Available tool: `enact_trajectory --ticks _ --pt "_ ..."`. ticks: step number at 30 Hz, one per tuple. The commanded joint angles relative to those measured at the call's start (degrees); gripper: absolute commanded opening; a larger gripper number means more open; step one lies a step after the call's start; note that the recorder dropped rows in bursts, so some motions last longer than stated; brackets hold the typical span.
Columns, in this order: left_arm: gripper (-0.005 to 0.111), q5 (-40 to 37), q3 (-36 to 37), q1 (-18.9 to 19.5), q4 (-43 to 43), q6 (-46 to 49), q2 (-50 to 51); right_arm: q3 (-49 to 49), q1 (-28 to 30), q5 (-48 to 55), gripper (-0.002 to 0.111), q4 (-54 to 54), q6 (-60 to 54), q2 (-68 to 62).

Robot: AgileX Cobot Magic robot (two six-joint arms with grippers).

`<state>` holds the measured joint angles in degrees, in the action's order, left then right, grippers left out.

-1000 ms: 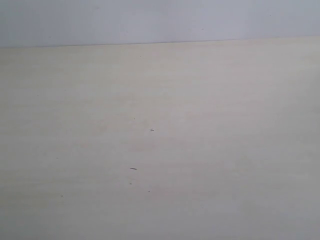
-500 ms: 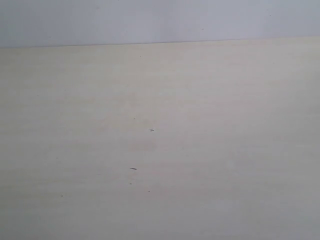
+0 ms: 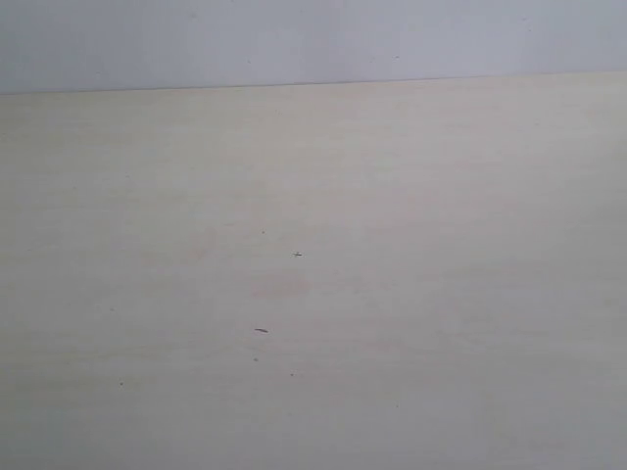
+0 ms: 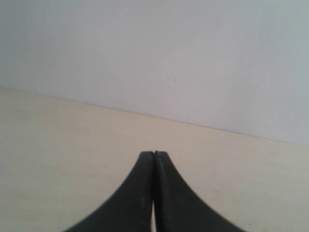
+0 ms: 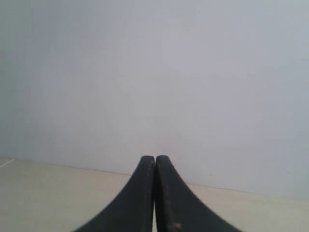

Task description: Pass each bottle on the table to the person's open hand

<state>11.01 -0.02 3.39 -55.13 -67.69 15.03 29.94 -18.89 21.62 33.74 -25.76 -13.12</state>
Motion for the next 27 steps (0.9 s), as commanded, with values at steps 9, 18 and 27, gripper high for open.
enact_trajectory --ticks 9,18,27 --pt "0.0 0.07 0.02 0.0 0.27 -0.06 -0.4 -21.98 0.22 -19.72 0.0 -1.16 0.43 5.26" --pt "0.0 0.07 0.02 0.0 0.27 -0.06 -0.4 -29.94 0.22 -23.37 0.0 -1.25 0.19 8.62" --pt "0.0 0.07 0.02 0.0 0.27 -0.06 -0.4 -29.94 5.1 -17.78 0.0 -32.1 25.76 13.12"
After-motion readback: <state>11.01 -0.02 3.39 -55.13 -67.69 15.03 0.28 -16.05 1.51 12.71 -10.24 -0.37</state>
